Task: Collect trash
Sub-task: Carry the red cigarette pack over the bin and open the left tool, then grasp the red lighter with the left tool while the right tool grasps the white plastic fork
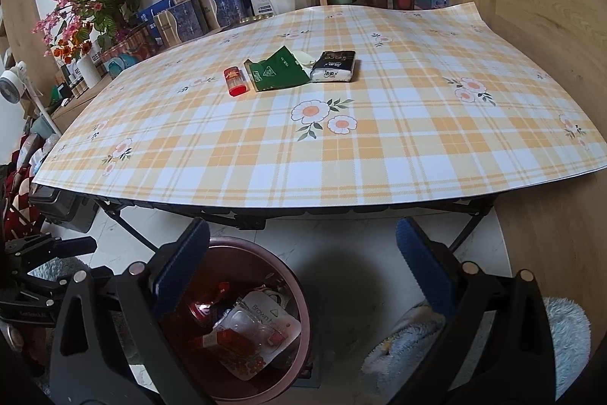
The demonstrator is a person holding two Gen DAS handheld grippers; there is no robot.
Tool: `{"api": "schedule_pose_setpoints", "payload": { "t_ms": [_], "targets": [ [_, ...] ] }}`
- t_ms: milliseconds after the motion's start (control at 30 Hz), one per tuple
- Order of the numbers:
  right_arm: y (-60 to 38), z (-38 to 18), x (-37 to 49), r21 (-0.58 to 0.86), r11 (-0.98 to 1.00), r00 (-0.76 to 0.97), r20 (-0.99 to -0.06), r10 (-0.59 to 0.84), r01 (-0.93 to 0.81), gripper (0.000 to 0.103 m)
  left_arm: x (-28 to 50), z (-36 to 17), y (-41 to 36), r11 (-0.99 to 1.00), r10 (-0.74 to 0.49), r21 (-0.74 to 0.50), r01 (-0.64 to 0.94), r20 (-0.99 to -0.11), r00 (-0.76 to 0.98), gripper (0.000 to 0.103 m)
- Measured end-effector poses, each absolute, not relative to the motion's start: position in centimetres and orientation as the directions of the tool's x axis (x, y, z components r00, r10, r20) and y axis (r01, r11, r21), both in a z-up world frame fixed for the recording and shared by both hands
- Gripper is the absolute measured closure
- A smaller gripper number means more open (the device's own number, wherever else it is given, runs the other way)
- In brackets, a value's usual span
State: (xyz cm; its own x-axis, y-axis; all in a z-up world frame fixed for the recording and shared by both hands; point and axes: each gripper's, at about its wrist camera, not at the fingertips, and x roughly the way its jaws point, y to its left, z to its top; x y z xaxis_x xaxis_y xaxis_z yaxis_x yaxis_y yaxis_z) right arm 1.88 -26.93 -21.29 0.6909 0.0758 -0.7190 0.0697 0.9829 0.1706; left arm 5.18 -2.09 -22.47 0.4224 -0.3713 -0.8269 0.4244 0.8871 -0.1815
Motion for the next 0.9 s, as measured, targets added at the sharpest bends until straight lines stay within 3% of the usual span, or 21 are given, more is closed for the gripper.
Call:
{"api": "schedule_pose_setpoints", "payload": {
  "t_ms": [433, 600, 900],
  "targets": [
    [-26.3, -21.5, 2.4, 0.150, 0.988, 0.672, -0.734, 0.095, 0.024, 0.006, 5.9, -20.7, 1.5, 0.933, -0.358, -0.262, 0.248, -0.752, 0.553, 0.010],
    [-27.5, -20.5, 3.2, 0.168, 0.986, 0.688, -0.717, 0.117, 0.007, 0.006, 6.8, -19.9, 2.8, 0.937, -0.349, -0.289, 0.196, -0.732, 0.585, 0.008],
    [-30.3, -17.1, 9.0, 0.170, 0.982, 0.700, -0.690, 0.182, -0.087, 0.006, 11.0, -17.1, 2.6, 0.952, -0.306, -0.216, 0.217, -0.686, 0.661, 0.008]
  ]
}}
